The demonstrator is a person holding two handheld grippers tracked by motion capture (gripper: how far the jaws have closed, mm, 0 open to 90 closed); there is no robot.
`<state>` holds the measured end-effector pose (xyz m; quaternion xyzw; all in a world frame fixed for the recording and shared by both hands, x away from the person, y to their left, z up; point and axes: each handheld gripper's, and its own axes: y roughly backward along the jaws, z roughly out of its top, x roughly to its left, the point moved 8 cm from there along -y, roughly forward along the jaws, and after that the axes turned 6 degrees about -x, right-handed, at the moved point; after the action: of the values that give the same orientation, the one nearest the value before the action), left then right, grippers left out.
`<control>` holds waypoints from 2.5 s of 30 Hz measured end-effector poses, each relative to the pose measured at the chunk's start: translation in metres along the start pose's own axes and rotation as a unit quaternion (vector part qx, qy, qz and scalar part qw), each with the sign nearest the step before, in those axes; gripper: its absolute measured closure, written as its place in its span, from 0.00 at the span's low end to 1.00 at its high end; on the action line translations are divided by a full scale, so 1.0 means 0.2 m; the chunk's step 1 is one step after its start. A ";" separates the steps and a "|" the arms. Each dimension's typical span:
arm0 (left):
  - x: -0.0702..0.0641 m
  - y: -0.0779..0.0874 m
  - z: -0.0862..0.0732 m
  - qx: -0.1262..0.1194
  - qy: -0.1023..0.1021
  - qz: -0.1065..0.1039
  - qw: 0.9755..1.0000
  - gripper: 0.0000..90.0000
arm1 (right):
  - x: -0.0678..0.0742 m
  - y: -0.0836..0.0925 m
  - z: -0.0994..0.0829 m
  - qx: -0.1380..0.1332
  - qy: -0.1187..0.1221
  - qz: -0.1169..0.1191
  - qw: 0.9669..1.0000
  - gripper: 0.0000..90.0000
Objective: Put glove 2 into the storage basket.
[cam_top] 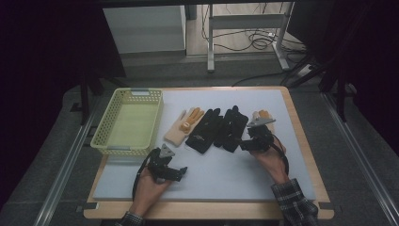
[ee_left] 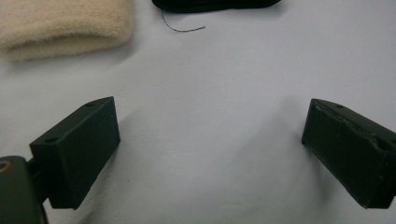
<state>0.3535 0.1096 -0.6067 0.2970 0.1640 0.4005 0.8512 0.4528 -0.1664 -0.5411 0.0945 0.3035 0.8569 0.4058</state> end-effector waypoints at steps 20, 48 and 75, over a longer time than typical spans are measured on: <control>0.00 0.00 0.00 0.000 0.000 0.000 1.000 0.05 | -0.06 -0.42 0.06 0.055 -0.041 -0.004 0.998 0.41; 0.00 0.00 0.00 0.000 0.001 0.000 1.000 0.05 | 0.04 -0.02 0.14 -0.002 -0.005 0.025 1.000 0.86; 0.00 0.00 0.00 0.000 0.000 0.000 1.000 0.05 | 0.48 0.11 -0.17 0.016 0.024 0.134 0.991 0.54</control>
<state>0.3535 0.1095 -0.6067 0.2967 0.1644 0.4005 0.8512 0.3615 -0.1210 -0.5633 0.1202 0.3114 0.9006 0.2786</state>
